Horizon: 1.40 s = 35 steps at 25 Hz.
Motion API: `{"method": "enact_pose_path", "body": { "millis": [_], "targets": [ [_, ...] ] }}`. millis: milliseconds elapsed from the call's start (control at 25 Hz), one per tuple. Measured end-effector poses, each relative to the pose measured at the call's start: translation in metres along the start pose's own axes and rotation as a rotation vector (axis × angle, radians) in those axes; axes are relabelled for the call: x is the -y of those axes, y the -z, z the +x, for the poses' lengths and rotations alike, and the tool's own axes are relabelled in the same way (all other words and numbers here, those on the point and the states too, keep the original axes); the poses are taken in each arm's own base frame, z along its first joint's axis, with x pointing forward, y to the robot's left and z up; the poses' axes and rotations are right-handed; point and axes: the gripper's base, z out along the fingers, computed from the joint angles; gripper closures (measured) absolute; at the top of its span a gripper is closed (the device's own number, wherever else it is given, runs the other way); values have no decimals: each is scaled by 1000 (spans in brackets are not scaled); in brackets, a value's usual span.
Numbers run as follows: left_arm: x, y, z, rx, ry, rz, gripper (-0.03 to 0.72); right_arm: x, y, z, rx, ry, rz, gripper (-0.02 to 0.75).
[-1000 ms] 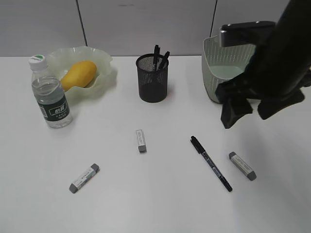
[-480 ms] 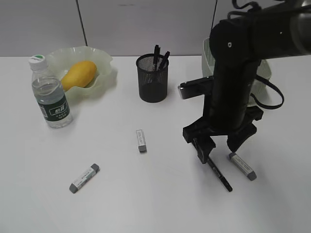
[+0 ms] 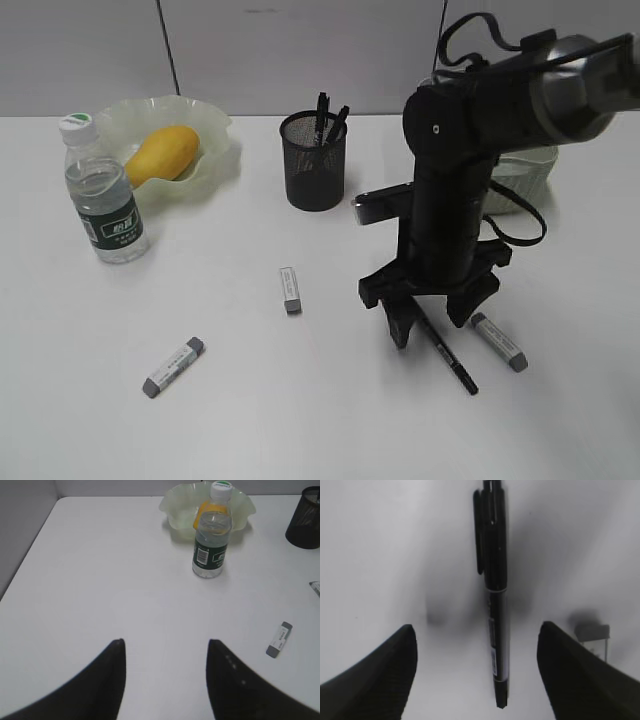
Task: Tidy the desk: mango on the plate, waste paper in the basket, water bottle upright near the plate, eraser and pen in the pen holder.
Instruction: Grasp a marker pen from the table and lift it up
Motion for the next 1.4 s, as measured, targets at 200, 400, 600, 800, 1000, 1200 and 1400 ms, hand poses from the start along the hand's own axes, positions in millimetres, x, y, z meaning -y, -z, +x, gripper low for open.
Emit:
{"method": "enact_pose_path", "body": {
  "millis": [200, 400, 600, 800, 1000, 1200, 1400],
  "targets": [
    [0, 0, 0, 0, 0, 1, 309, 0, -5, -1, -5, -2, 0, 160],
    [0, 0, 0, 0, -1, -2, 314, -3, -14, -3, -4, -18, -29, 224],
    [1, 0, 0, 0, 5, 8, 316, -4, -19, -4, -16, -28, -41, 287],
    [1, 0, 0, 0, 5, 8, 316, -4, -19, -5, -5, -29, -44, 306],
    [0, 0, 0, 0, -1, -2, 316, -5, -19, -6, 6, -29, -47, 400],
    [0, 0, 0, 0, -1, -2, 316, -5, -19, -7, 22, -30, -50, 579],
    [0, 0, 0, 0, -1, -2, 316, -5, -19, -7, 24, -35, -55, 637]
  ]
}}
